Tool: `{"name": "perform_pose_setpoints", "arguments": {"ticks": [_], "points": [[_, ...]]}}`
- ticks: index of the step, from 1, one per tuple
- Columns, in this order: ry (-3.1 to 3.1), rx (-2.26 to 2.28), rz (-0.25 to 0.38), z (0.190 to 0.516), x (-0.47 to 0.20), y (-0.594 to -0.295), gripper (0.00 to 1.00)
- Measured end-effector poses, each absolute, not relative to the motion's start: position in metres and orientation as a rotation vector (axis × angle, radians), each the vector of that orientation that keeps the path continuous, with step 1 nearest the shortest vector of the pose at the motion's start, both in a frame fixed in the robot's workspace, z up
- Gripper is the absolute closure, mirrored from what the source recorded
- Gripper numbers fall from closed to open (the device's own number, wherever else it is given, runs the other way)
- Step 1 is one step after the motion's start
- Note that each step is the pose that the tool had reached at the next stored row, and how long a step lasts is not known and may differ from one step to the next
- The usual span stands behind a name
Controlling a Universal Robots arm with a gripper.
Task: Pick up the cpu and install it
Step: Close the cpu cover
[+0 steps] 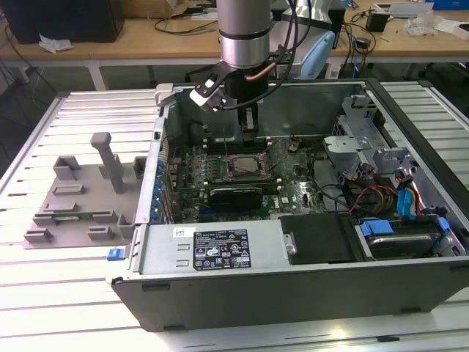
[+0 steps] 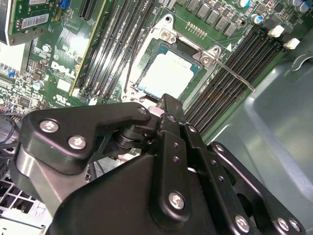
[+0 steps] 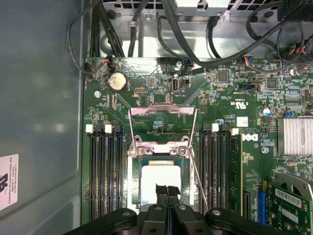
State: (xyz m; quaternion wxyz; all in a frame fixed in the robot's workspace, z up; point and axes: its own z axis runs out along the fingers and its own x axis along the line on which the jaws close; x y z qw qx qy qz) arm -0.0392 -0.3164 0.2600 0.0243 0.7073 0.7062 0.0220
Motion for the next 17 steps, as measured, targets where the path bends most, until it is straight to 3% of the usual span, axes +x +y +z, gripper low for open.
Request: {"name": "perform_pose_setpoints", "arguments": {"ticks": [17], "points": [[2.185,2.188,0.068,0.276,-0.039,-0.316,0.89]]}}
